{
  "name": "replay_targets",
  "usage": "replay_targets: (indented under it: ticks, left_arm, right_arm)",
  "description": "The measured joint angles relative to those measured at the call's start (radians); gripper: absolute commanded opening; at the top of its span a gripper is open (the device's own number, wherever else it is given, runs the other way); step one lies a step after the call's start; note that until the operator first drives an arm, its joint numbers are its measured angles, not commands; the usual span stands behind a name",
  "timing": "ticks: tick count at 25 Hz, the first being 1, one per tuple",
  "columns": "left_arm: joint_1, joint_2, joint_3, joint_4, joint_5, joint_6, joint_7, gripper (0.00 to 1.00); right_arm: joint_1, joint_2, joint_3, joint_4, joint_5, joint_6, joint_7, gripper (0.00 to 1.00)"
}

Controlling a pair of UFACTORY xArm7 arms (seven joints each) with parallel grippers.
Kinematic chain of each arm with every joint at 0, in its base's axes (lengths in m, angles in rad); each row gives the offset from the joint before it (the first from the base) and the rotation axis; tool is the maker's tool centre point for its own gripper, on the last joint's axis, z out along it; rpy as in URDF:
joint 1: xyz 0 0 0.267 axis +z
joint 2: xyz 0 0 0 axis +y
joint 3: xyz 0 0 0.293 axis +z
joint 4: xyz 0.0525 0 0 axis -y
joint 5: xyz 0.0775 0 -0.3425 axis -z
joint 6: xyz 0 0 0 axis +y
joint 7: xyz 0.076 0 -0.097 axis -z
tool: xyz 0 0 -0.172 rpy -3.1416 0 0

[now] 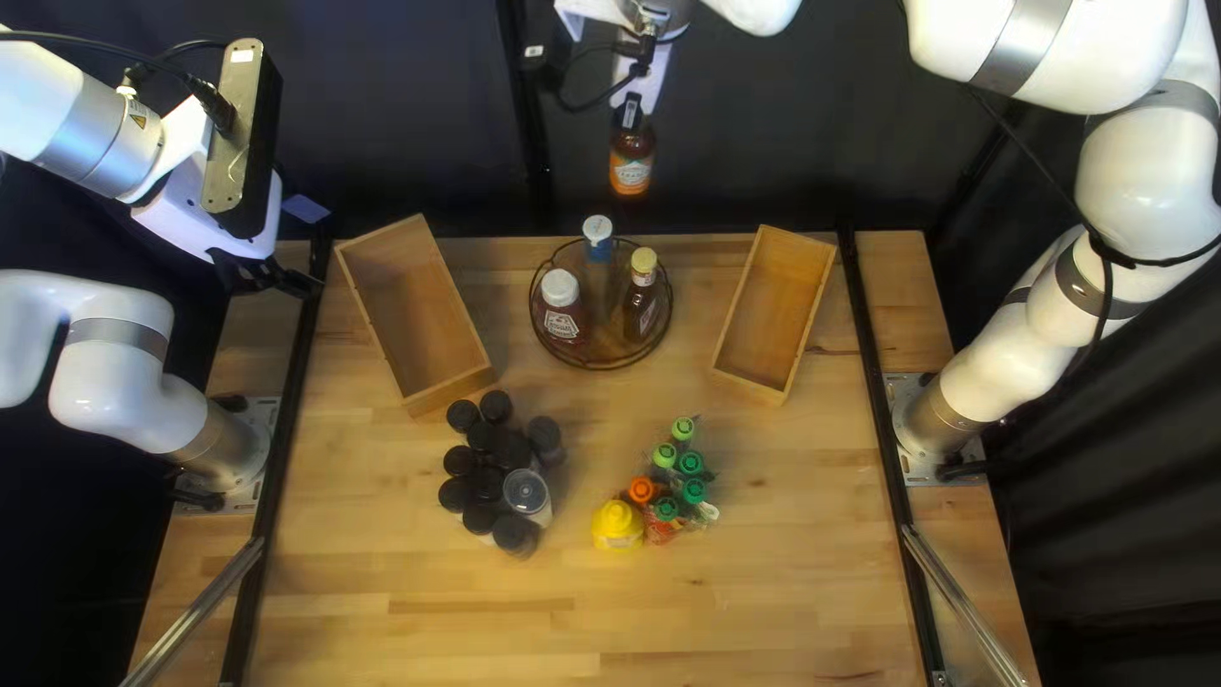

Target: Separate condiments, baby food and spices and place it in 3 different racks/containers

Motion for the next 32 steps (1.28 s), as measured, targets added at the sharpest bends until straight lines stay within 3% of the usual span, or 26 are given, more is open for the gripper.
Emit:
replay_targets:
  ticks: [20,32]
  left_arm:
    - [0.0,0.0,0.0,0.0,0.0,0.0,0.0,1.0]
    - [0.0,0.0,0.0,0.0,0.0,0.0,0.0,1.0]
  right_arm:
    - [-0.042,-0.038,-0.025,-0.23,0.19,-0.229,-0.157,0.0]
    - [-0.054,-0.063,-0.034,-0.305,0.225,-0.31,-0.193,0.0]
